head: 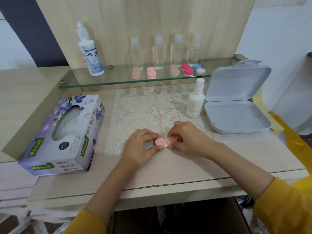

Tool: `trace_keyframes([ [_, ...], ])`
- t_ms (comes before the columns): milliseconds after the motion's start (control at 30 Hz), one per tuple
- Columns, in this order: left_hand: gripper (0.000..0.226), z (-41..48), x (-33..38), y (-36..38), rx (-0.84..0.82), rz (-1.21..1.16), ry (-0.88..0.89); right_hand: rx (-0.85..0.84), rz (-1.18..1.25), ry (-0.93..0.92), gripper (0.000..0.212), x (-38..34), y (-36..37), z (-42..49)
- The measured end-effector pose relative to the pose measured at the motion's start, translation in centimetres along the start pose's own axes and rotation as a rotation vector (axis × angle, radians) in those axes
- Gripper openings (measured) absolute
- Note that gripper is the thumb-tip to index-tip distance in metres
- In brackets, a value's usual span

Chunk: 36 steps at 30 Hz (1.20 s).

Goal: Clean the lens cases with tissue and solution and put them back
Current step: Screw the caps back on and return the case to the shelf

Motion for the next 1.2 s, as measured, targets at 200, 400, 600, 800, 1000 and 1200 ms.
trace_keyframes([
  [200,0.036,-0.4,0.2,-0.2,-0.033,-0.041,0.112,0.087,0.1,-0.027,0.02,0.5,0.4,-0.3],
  [400,0.031,-0.6,0.6,0.1,0.04,-0.059,0.073,0.17,0.195,0.076,0.033,0.9,0.3,-1.0],
  [600,0.022,-0.5,1.0,0.5,0.127,0.002,0.037,0.267,0.023,0.135,0.046,2.8,-0.1,-2.9],
  [800,0.018,1.6,2.1,0.1,0.208,0.017,0.017,0.158,-0.082,0.163,0.065,4.3,0.0,-4.2],
  [1000,0.014,5.9,5.1,-1.3,0.286,0.086,-0.011,0.201,-0.089,0.141,0.063,4.6,0.5,-4.3],
  [1200,0.019,12.0,6.8,-2.8,0.357,0.166,-0.022,0.205,-0.081,0.131,0.074,5.1,0.8,-4.3],
])
Point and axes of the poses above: each hand's wrist, its own z-axis towards the middle knuckle, its own y-axis out of the palm, x = y × z, the point moved 1 cm from there along z, towards the middle knuckle, and after that the axes turned 4 degrees about x, right-handed, at the moved point
